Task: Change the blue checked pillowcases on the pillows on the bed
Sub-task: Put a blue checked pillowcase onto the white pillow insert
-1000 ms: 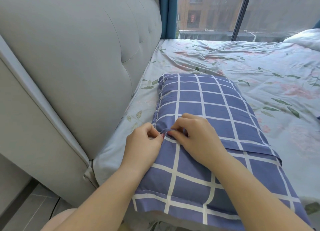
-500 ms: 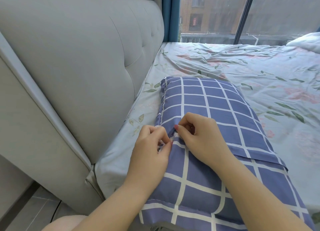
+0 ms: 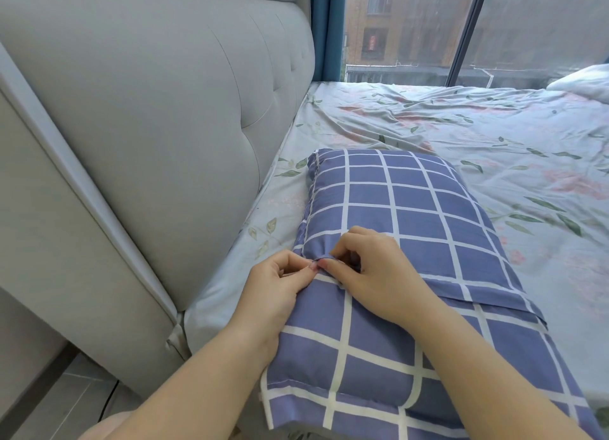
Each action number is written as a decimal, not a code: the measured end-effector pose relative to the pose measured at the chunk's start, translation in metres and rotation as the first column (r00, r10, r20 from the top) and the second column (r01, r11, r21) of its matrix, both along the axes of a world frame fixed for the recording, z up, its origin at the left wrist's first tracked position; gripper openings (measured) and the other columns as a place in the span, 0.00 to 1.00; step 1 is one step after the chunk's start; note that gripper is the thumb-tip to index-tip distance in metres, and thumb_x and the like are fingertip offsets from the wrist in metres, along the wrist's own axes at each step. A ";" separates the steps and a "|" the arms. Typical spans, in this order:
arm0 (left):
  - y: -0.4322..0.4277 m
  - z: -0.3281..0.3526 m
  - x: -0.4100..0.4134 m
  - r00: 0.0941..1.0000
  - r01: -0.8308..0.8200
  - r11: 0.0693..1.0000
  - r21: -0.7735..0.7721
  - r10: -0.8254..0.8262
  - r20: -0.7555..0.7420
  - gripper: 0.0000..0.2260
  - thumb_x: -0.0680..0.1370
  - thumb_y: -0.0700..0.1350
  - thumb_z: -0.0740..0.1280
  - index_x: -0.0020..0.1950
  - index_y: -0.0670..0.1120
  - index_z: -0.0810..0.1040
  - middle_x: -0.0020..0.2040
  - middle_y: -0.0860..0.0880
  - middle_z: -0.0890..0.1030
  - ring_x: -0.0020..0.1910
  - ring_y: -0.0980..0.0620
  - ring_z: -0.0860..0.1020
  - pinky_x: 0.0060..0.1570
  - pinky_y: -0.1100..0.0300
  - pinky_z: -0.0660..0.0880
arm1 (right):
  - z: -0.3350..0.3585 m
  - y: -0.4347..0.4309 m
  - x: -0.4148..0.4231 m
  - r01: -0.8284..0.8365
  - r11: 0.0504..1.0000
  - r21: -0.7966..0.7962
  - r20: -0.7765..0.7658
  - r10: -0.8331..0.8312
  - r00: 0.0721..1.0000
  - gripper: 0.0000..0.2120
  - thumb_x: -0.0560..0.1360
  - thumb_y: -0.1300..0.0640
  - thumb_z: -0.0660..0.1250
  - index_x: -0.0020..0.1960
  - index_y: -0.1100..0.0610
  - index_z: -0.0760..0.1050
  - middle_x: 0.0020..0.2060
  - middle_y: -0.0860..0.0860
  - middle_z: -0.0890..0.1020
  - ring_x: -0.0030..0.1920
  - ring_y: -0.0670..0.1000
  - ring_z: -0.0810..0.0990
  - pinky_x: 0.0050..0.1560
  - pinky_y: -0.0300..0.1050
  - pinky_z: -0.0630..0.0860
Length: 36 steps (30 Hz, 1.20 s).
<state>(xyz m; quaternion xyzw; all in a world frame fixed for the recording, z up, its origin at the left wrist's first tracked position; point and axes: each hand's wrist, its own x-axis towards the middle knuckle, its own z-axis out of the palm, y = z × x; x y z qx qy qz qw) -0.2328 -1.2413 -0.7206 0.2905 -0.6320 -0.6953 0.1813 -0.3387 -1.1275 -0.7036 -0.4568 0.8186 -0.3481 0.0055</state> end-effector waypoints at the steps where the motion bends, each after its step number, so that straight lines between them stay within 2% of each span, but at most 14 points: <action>1: 0.000 0.000 0.000 1.000 0.000 1.000 0.020 0.000 0.004 0.06 0.76 0.40 0.71 0.43 0.38 0.81 0.44 0.37 0.83 0.43 0.48 0.79 0.50 0.52 0.77 | 0.001 0.000 0.001 -0.003 1.000 0.005 0.021 0.003 1.000 0.10 0.76 0.50 0.69 0.40 0.54 0.78 0.37 0.45 0.76 0.39 0.47 0.74 0.43 0.43 0.72; 7: -0.003 -0.001 -0.003 0.997 -0.006 1.000 0.022 0.004 0.080 0.08 0.77 0.40 0.71 0.37 0.43 0.82 0.46 0.36 0.83 0.44 0.45 0.80 0.55 0.45 0.78 | 0.001 0.000 0.002 0.047 0.999 -0.023 0.123 -0.044 0.991 0.06 0.77 0.55 0.69 0.42 0.54 0.79 0.37 0.47 0.79 0.38 0.47 0.75 0.39 0.36 0.71; 11: -0.009 -0.006 -0.005 0.985 -0.030 0.998 -0.053 0.039 0.166 0.12 0.77 0.41 0.71 0.34 0.45 0.76 0.39 0.40 0.82 0.39 0.46 0.78 0.43 0.51 0.75 | 0.004 0.006 -0.003 0.073 0.993 -0.088 0.238 -0.050 0.970 0.06 0.76 0.55 0.69 0.42 0.56 0.80 0.35 0.49 0.82 0.37 0.49 0.78 0.39 0.38 0.75; 14: -0.010 -0.007 -0.006 0.973 -0.008 0.972 -0.234 0.062 0.223 0.10 0.77 0.43 0.69 0.36 0.45 0.75 0.41 0.46 0.83 0.41 0.47 0.78 0.45 0.51 0.75 | 0.004 0.009 -0.003 0.089 0.989 -0.121 0.297 -0.050 0.954 0.08 0.76 0.56 0.69 0.39 0.56 0.80 0.32 0.50 0.82 0.35 0.51 0.78 0.38 0.41 0.75; 16: -0.007 -0.004 -0.005 0.962 0.020 0.907 -0.420 0.098 0.256 0.08 0.78 0.45 0.67 0.40 0.45 0.75 0.42 0.49 0.81 0.45 0.48 0.78 0.45 0.53 0.74 | 0.003 0.009 -0.001 0.091 0.989 -0.116 0.264 -0.057 0.963 0.09 0.76 0.56 0.69 0.37 0.55 0.78 0.31 0.48 0.80 0.33 0.48 0.76 0.34 0.35 0.72; 18: -0.006 -0.005 -0.004 0.960 0.024 0.877 -0.479 0.115 0.257 0.08 0.79 0.46 0.66 0.42 0.45 0.75 0.42 0.51 0.80 0.45 0.49 0.77 0.44 0.55 0.72 | 0.003 0.009 0.002 0.077 0.991 -0.111 0.171 -0.057 0.984 0.08 0.76 0.56 0.70 0.37 0.52 0.78 0.32 0.45 0.77 0.34 0.45 0.74 0.37 0.32 0.70; 21: -0.010 -0.007 -0.007 0.972 -0.004 0.935 -0.355 0.087 0.220 0.09 0.81 0.51 0.63 0.46 0.47 0.75 0.42 0.51 0.80 0.44 0.49 0.77 0.46 0.54 0.73 | 0.002 0.012 0.006 0.013 0.993 -0.114 0.054 -0.007 0.999 0.02 0.74 0.58 0.72 0.45 0.52 0.84 0.37 0.41 0.75 0.38 0.42 0.74 0.40 0.30 0.69; 23: -0.012 -0.005 -0.007 0.988 0.026 0.947 -0.321 0.025 0.154 0.07 0.81 0.54 0.63 0.51 0.52 0.76 0.46 0.54 0.82 0.47 0.54 0.80 0.50 0.58 0.76 | 0.000 0.017 0.006 -0.029 0.993 -0.114 -0.039 0.024 0.999 0.05 0.73 0.60 0.74 0.46 0.52 0.85 0.38 0.41 0.75 0.37 0.41 0.74 0.39 0.30 0.69; 26: -0.013 0.004 -0.005 0.983 0.183 0.824 -0.536 -0.163 0.085 0.03 0.79 0.50 0.68 0.47 0.53 0.80 0.45 0.57 0.82 0.46 0.62 0.79 0.46 0.72 0.72 | -0.002 0.023 0.005 -0.092 0.993 -0.072 -0.152 0.081 0.985 0.04 0.73 0.61 0.74 0.45 0.53 0.84 0.39 0.43 0.75 0.37 0.42 0.74 0.38 0.32 0.70; 28: -0.015 0.006 -0.003 0.962 0.261 0.754 -0.603 -0.256 0.097 0.03 0.76 0.50 0.70 0.44 0.53 0.82 0.44 0.56 0.82 0.45 0.61 0.79 0.44 0.72 0.72 | -0.003 0.029 0.004 -0.136 0.991 -0.011 -0.136 0.133 0.982 0.02 0.74 0.58 0.72 0.45 0.52 0.83 0.40 0.44 0.75 0.38 0.44 0.75 0.38 0.39 0.75; 30: -0.019 0.005 -0.003 0.940 0.337 0.692 -0.639 -0.283 0.189 0.05 0.75 0.53 0.72 0.42 0.54 0.81 0.42 0.56 0.81 0.40 0.61 0.77 0.42 0.71 0.72 | -0.003 0.037 0.003 -0.152 0.985 0.081 -0.079 0.158 0.984 0.03 0.76 0.54 0.71 0.46 0.51 0.83 0.41 0.44 0.76 0.41 0.45 0.76 0.42 0.42 0.77; 33: -0.020 0.001 -0.007 0.879 0.470 0.669 -0.575 -0.297 0.372 0.13 0.78 0.57 0.66 0.40 0.51 0.81 0.36 0.58 0.80 0.36 0.62 0.75 0.40 0.66 0.70 | -0.005 0.047 0.002 -0.071 0.982 0.174 -0.019 0.075 0.997 0.08 0.76 0.48 0.68 0.46 0.52 0.82 0.42 0.42 0.75 0.43 0.43 0.75 0.44 0.38 0.74; 35: -0.016 -0.006 -0.012 0.896 0.428 0.639 -0.640 -0.209 0.391 0.16 0.80 0.57 0.62 0.40 0.51 0.81 0.40 0.58 0.80 0.42 0.60 0.77 0.45 0.62 0.70 | -0.007 0.053 0.001 0.093 0.984 0.152 -0.111 -0.077 0.991 0.13 0.76 0.43 0.64 0.48 0.50 0.80 0.43 0.42 0.75 0.45 0.43 0.73 0.45 0.37 0.71; 36: -0.013 -0.008 -0.014 0.932 0.349 0.590 -0.729 -0.139 0.334 0.14 0.80 0.56 0.63 0.40 0.51 0.81 0.42 0.57 0.78 0.45 0.57 0.76 0.46 0.61 0.70 | -0.007 0.056 -0.001 0.185 0.972 0.144 -0.191 -0.156 0.969 0.18 0.76 0.38 0.59 0.52 0.49 0.79 0.46 0.43 0.76 0.48 0.45 0.72 0.49 0.40 0.72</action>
